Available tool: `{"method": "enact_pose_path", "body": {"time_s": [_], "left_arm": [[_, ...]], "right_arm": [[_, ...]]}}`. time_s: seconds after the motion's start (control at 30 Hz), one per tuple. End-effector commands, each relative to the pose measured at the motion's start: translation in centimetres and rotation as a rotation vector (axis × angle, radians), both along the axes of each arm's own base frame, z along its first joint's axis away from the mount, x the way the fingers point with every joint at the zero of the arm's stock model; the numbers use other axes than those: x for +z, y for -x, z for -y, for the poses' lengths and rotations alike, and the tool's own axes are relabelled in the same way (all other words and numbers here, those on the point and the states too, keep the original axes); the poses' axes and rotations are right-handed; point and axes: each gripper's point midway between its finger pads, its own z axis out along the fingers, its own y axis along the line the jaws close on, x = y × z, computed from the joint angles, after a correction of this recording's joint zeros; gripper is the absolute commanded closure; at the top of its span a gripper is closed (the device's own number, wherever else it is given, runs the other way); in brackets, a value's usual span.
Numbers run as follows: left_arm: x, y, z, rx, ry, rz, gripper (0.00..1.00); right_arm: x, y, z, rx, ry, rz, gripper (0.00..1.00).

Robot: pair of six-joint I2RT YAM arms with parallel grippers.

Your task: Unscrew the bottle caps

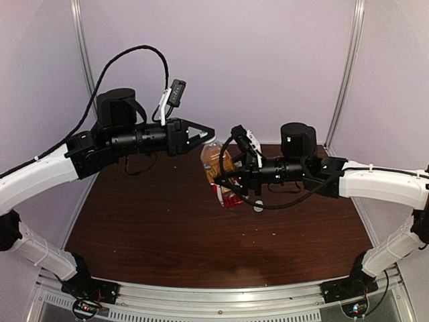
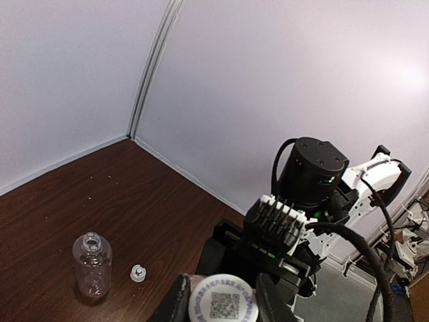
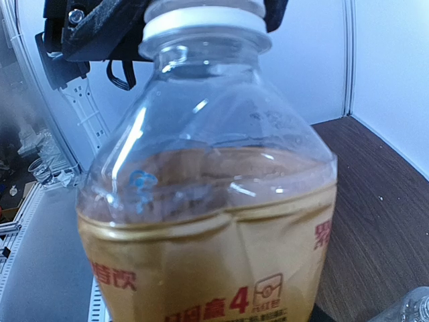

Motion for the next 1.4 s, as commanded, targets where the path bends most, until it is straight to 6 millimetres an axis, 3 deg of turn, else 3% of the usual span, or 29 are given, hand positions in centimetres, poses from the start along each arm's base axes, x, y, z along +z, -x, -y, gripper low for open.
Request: {"method": "enact_pose_path", "body": {"time_s": [0.0,0.3,0.43,0.53,0.73,1.03,1.37], "left_arm": [[1.2,-1.3,-1.1,0.116,0.011,-0.008,0.96],[2.7,0.9,-0.2,-0.027,0.033,0.105,0.67],[3.3,2.3,-0.1,-0.109,0.028,0.189,0.41],[3.5,3.4,-0.2,-0.177,0.011,0.254,0.28],[4.0,5.4,-0.6,-0.336,0.031,0.31,0.12],[3.9,8.7,-0.5,-0.602,0.099,0.355,0.11],[4.6,8.2,0.8,-0.693,0.17,0.303,0.27]], "right_arm": [[-0.2,-1.3,0.8,-0.094,0.02,0.002,0.56],[0.0,0.5,0.5,0.008,-0.001,0.0,0.56],[0.3,1.5,0.3,0.075,-0.019,-0.002,0.56],[0.6,2.7,0.1,0.148,-0.037,-0.007,0.56],[1.1,4.7,0.2,0.266,-0.064,-0.018,0.56],[2.3,7.1,0.3,0.427,-0.121,-0.046,0.56],[2.5,7.5,0.2,0.458,-0.134,-0.058,0.56]]}}
